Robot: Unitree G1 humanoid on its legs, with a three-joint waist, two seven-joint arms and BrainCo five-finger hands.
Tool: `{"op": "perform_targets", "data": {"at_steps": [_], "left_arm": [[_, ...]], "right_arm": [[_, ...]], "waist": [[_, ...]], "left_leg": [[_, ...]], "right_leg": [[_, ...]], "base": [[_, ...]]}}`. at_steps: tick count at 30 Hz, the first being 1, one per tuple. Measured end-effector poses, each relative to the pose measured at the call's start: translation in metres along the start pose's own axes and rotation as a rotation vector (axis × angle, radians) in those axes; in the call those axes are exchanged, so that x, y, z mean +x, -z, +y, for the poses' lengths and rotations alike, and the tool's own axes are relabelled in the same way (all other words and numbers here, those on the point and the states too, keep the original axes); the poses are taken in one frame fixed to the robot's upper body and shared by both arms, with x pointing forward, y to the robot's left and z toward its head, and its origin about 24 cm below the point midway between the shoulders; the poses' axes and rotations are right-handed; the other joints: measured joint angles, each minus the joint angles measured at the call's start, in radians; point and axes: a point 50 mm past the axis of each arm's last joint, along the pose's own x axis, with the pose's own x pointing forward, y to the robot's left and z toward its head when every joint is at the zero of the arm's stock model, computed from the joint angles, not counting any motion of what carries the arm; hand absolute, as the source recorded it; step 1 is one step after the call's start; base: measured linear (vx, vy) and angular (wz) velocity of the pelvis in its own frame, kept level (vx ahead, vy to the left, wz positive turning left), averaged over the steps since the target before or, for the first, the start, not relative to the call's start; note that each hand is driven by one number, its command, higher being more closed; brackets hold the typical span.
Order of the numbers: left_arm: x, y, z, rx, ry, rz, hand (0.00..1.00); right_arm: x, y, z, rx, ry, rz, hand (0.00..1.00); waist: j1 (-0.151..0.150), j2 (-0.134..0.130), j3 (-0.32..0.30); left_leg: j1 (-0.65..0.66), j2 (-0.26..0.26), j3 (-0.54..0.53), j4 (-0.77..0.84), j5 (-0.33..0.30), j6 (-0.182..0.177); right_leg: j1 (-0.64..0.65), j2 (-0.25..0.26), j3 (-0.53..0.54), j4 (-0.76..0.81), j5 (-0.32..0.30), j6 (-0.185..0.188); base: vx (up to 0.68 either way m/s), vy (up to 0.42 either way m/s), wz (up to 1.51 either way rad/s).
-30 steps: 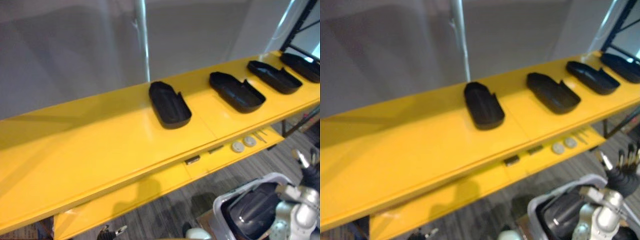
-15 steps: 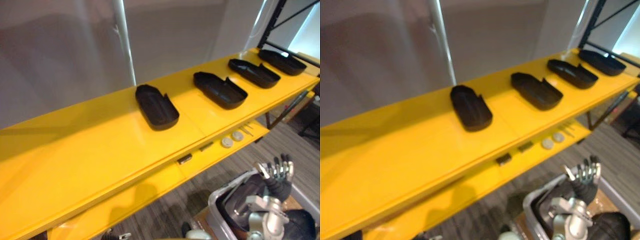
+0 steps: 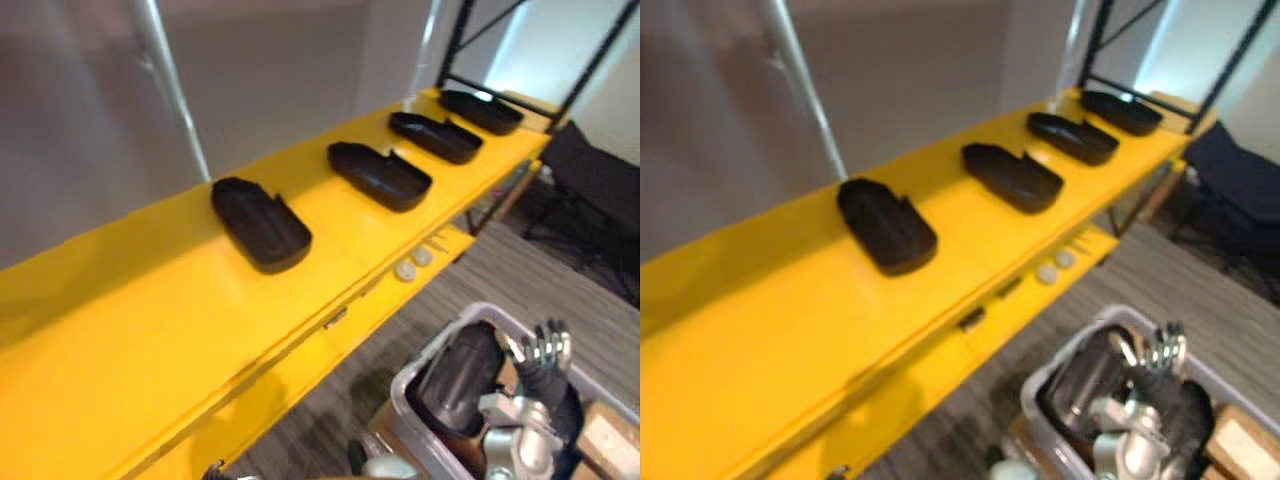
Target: Walk over and take plastic housings, then place them on the shelf
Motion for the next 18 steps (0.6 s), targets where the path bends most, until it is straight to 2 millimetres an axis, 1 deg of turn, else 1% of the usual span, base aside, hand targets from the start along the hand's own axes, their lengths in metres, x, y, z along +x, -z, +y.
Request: {"op": "perform_targets", "data": {"at_steps": [1, 2, 3, 4, 5, 6, 7, 8, 9, 10, 11, 12, 13, 14, 15, 16, 17, 18], "left_arm": [[0.0, -0.001, 0.002, -0.021, -0.005, -0.003, 0.0], [0.001, -0.004, 0.005, -0.079, -0.02, -0.013, 0.0], [0.001, -0.006, 0.005, -0.13, -0.026, -0.023, 0.0], [0.001, -0.007, 0.004, -0.161, -0.03, -0.024, 0.0], [0.0, -0.01, 0.002, -0.216, -0.042, -0.034, 0.0], [-0.001, -0.013, -0.003, -0.257, -0.039, -0.051, 0.0], [-0.001, -0.015, -0.004, -0.269, -0.042, -0.065, 0.0], [-0.002, -0.016, -0.005, -0.273, -0.042, -0.072, 0.0], [-0.002, -0.019, -0.003, -0.281, -0.053, -0.091, 0.0], [-0.001, -0.02, 0.001, -0.293, -0.069, -0.099, 0.0], [-0.001, -0.021, 0.007, -0.306, -0.094, -0.105, 0.0], [0.0, -0.017, 0.016, -0.319, -0.121, -0.099, 0.0], [0.0, -0.011, 0.017, -0.33, -0.127, -0.079, 0.0], [-0.003, 0.006, 0.016, -0.347, -0.136, -0.022, 0.0], [-0.004, 0.016, 0.014, -0.351, -0.137, 0.004, 0.0], [-0.007, 0.03, 0.011, -0.365, -0.139, 0.044, 0.0], [-0.009, 0.037, 0.01, -0.412, -0.15, 0.069, 0.0], [-0.01, 0.039, 0.008, -0.428, -0.151, 0.073, 0.0]], "right_arm": [[-0.001, 0.001, 0.001, 0.006, -0.014, 0.006, 0.0], [-0.001, 0.002, 0.005, 0.021, -0.061, 0.013, 0.0], [0.002, 0.0, 0.011, 0.014, -0.117, 0.007, 0.0], [0.005, -0.001, 0.016, 0.011, -0.158, 0.003, 0.0], [0.011, -0.003, 0.027, 0.009, -0.229, -0.011, 0.0], [0.019, -0.003, 0.039, 0.004, -0.301, -0.02, 0.0], [0.024, 0.0, 0.048, 0.01, -0.337, -0.018, 0.0], [0.026, 0.001, 0.056, 0.019, -0.36, -0.015, 0.0], [0.029, 0.002, 0.069, 0.041, -0.391, -0.021, 0.0], [0.03, 0.0, 0.075, 0.05, -0.411, -0.03, 0.0], [0.032, -0.002, 0.081, 0.059, -0.424, -0.042, 0.0], [0.033, -0.002, 0.086, 0.068, -0.435, -0.044, 0.0], [0.032, -0.001, 0.087, 0.069, -0.438, -0.039, 0.0], [0.029, 0.001, 0.091, 0.075, -0.449, -0.027, 0.0], [0.028, 0.002, 0.093, 0.077, -0.455, -0.023, 0.0], [0.025, 0.004, 0.095, 0.081, -0.468, -0.011, 0.0], [0.022, 0.007, 0.096, 0.081, -0.478, 0.001, 0.0], [0.021, 0.007, 0.098, 0.083, -0.487, 0.005, 0.0]], "waist": [[0.0, -0.003, 0.0], [0.005, -0.009, -0.001], [0.011, 0.0, 0.004], [0.02, 0.007, 0.013], [0.048, 0.034, 0.023], [0.071, 0.057, 0.026], [0.088, 0.062, 0.025], [0.093, 0.061, 0.026], [0.093, 0.054, 0.033], [0.096, 0.04, 0.043], [0.112, 0.028, 0.056], [0.136, 0.009, 0.077], [0.146, 0.01, 0.08], [0.148, 0.002, 0.074], [0.15, 0.0, 0.073], [0.152, -0.001, 0.073], [0.155, 0.0, 0.074], [0.159, -0.002, 0.074]], "left_leg": [[-0.028, 0.01, -0.031, 0.064, -0.015, 0.023], [-0.107, 0.037, -0.15, 0.228, -0.034, 0.065], [-0.172, 0.049, -0.275, 0.345, -0.047, 0.096], [-0.21, 0.048, -0.353, 0.416, -0.056, 0.11], [-0.255, 0.036, -0.491, 0.478, -0.095, 0.142], [-0.264, 0.007, -0.588, 0.472, -0.116, 0.135], [-0.256, -0.016, -0.633, 0.437, -0.133, 0.129], [-0.256, -0.028, -0.65, 0.414, -0.142, 0.119], [-0.253, -0.046, -0.65, 0.367, -0.157, 0.107], [-0.255, -0.059, -0.651, 0.335, -0.168, 0.105], [-0.256, -0.068, -0.651, 0.302, -0.189, 0.101], [-0.261, -0.081, -0.65, 0.313, -0.19, 0.102], [-0.268, -0.086, -0.651, 0.315, -0.19, 0.102], [-0.276, -0.093, -0.658, 0.316, -0.188, 0.106], [-0.277, -0.095, -0.661, 0.316, -0.188, 0.106], [-0.283, -0.098, -0.676, 0.316, -0.188, 0.106], [-0.297, -0.101, -0.694, 0.316, -0.187, 0.107], [-0.305, -0.102, -0.703, 0.317, -0.186, 0.106]], "right_leg": [[-0.01, 0.0, 0.006, 0.014, -0.005, -0.002], [-0.034, -0.001, 0.021, 0.046, -0.011, -0.004], [-0.048, 0.003, 0.04, 0.065, -0.015, -0.009], [-0.052, 0.01, 0.058, 0.074, -0.018, -0.015], [-0.068, 0.028, 0.105, 0.085, -0.013, -0.008], [-0.092, 0.043, 0.138, 0.093, -0.005, 0.006], [-0.117, 0.048, 0.161, 0.108, 0.0, 0.014], [-0.132, 0.046, 0.165, 0.115, 0.005, 0.022], [-0.156, 0.035, 0.162, 0.125, 0.01, 0.03], [-0.169, 0.021, 0.155, 0.125, 0.016, 0.04], [-0.186, 0.011, 0.154, 0.125, 0.023, 0.05], [-0.184, -0.003, 0.154, 0.122, 0.031, 0.057], [-0.185, -0.009, 0.154, 0.118, 0.031, 0.056], [-0.185, -0.02, 0.147, 0.115, 0.031, 0.055], [-0.185, -0.022, 0.142, 0.114, 0.031, 0.053], [-0.184, -0.029, 0.128, 0.113, 0.03, 0.051], [-0.186, -0.035, 0.107, 0.109, 0.03, 0.051], [-0.188, -0.037, 0.101, 0.106, 0.03, 0.051]], "base": [[-0.1, -0.089, -0.4], [-0.05, -0.076, -0.32], [-0.05, -0.076, -0.42], [-0.02, 0.042, -0.79], [-0.04, 0.215, -1.08], [-0.06, 0.26, -1.17], [-0.06, 0.24, -0.73], [-0.08, 0.159, -0.2], [-0.14, 0.16, 0.18], [-0.19, 0.184, 0.34], [-0.21, 0.164, 0.23], [-0.18, 0.133, 0.1], [-0.16, 0.088, 0.08], [-0.1, 0.041, 0.13], [-0.06, 0.031, 0.23], [0.0, -0.004, 0.35], [0.01, -0.015, 0.41], [0.03, -0.031, 0.39]]}}
